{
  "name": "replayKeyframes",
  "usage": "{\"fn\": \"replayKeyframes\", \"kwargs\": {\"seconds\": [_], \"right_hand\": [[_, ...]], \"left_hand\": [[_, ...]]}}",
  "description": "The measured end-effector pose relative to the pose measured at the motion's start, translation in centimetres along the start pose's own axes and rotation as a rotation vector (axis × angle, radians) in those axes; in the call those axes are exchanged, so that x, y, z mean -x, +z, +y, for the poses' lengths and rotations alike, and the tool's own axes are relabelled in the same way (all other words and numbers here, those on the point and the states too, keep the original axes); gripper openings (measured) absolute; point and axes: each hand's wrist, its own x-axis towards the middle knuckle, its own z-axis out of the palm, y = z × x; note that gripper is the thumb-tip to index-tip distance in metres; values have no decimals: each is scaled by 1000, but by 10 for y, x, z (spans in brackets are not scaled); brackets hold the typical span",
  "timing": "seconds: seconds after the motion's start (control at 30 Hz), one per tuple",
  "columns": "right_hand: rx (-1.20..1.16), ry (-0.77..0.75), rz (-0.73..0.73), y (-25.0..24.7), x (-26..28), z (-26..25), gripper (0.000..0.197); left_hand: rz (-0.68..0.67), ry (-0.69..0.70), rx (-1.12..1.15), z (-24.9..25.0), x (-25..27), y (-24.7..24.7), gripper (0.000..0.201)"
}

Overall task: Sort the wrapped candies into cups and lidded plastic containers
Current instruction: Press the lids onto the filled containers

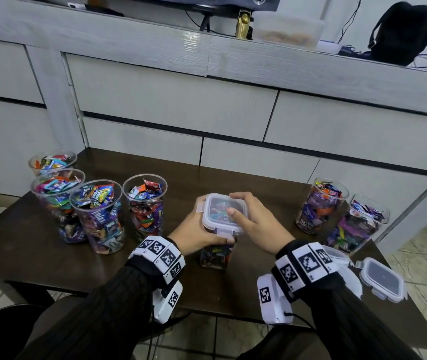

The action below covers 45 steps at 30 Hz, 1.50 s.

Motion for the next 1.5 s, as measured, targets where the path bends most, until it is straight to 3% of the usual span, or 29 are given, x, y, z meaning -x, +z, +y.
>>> {"fn": "replayKeyframes", "kwargs": {"seconds": [0.13,0.2,0.23,0.27,0.33,0.4,0.47,0.6,0.7,0.83,0.97,1.0,1.07,1.13,1.17,1.23,1.3,1.5], "right_hand": [[-31,-4,26,7,0,4,40],[-24,9,31,8,-2,4,41],[-42,12,27,8,-3,4,41],[-71,14,26,7,-4,5,40],[-149,30,53,8,-7,8,34],[-245,112,131,10,-11,11,30],[-392,233,201,10,-20,14,38],[-741,419,230,17,-34,14,54],[-946,521,182,29,-38,13,63],[-1289,562,76,40,-40,20,69],[-1386,566,12,38,-41,22,65],[-1305,563,44,36,-44,23,60],[-815,490,161,27,-47,23,49],[-256,321,306,19,-47,25,39],[-129,225,368,16,-45,23,33],[-65,76,406,12,-38,17,26],[11,-30,343,12,-31,10,29],[255,-107,120,20,-11,9,87]], "left_hand": [[-68,-50,57,6,-2,-3,143],[82,-113,176,14,-5,-3,160],[155,-130,189,16,-6,-4,158],[184,-116,164,18,-6,-4,144],[217,-37,128,20,-3,-3,97],[274,15,77,21,-4,-6,73],[272,40,10,27,-9,-7,69],[168,-43,-36,31,-17,-3,70],[210,-105,213,26,-19,7,45],[329,-123,332,23,-21,15,28],[365,-124,420,22,-21,20,25],[355,-118,434,22,-21,20,22],[335,-92,422,22,-20,18,17],[330,-75,401,22,-21,17,17],[334,-79,388,23,-21,17,19],[353,-86,350,23,-23,18,22],[365,-80,318,23,-24,19,25],[336,-128,440,26,-25,19,23]]}}
